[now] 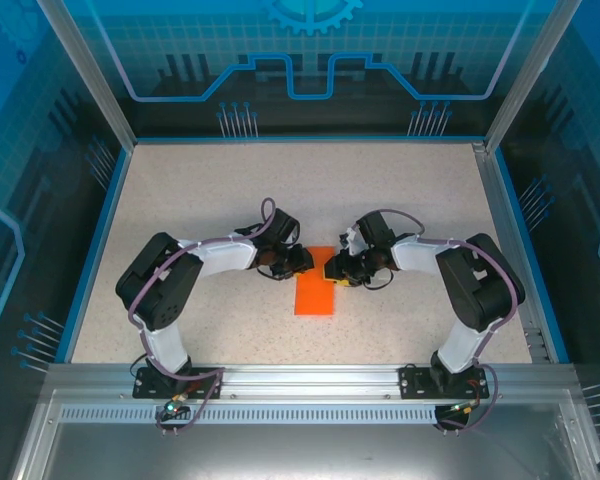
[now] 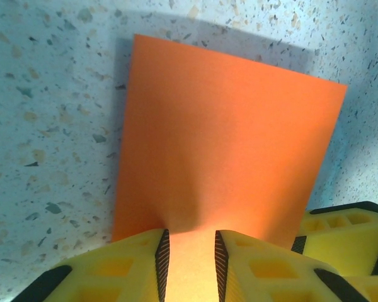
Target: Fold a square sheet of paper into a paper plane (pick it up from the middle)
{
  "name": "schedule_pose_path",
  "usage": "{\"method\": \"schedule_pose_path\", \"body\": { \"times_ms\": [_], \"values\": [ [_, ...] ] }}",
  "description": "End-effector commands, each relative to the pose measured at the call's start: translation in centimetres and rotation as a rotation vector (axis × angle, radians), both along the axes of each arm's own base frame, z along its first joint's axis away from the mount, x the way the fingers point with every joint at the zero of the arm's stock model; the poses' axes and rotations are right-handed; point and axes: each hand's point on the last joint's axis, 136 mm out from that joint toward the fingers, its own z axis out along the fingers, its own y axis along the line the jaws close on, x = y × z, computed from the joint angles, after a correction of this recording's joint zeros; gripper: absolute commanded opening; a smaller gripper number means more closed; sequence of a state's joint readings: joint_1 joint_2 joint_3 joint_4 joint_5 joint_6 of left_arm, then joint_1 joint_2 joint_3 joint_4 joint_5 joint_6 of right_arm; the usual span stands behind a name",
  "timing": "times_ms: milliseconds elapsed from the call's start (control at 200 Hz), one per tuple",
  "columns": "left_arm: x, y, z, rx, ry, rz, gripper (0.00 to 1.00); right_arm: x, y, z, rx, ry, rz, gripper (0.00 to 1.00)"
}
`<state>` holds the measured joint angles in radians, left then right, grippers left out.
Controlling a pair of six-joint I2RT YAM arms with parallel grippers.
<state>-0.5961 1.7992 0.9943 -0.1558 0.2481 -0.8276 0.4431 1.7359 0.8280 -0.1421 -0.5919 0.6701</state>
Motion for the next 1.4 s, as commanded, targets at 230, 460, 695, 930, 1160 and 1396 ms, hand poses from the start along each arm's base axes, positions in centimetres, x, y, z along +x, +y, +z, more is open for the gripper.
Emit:
{"method": "schedule_pose_path", "body": {
  "times_ms": [230, 460, 695, 930, 1160, 1396],
  "values": [
    [-2.8, 0.4, 5.1, 0.068, -0.278, -0.152, 0.48, 0.5, 0.3, 0.8, 0.020, 0.035, -0.009, 0.19],
    [-8.6, -0.4, 4.0, 0.328, -0.450, -0.454, 0.58, 1.0, 0.4, 1.3, 0.013, 0.049, -0.023, 0.18],
    [-11.6, -1.7, 1.6, 0.583, -0.530, -0.662, 0.63, 1.0, 0.5, 1.1, 0.010, 0.065, -0.028, 0.18],
    [-11.0, -2.6, 1.0, 0.686, -0.564, -0.711, 0.70, 1.0, 0.5, 1.3, 0.015, 0.065, -0.024, 0.19],
    [-10.3, -2.9, 0.8, 0.755, -0.585, -0.731, 0.72, 1.0, 0.5, 1.4, 0.015, 0.065, -0.015, 0.19],
    [-10.5, -3.3, 0.9, 0.741, -0.589, -0.758, 0.73, 0.9, 0.4, 1.1, 0.008, 0.070, -0.014, 0.20]
  ]
}}
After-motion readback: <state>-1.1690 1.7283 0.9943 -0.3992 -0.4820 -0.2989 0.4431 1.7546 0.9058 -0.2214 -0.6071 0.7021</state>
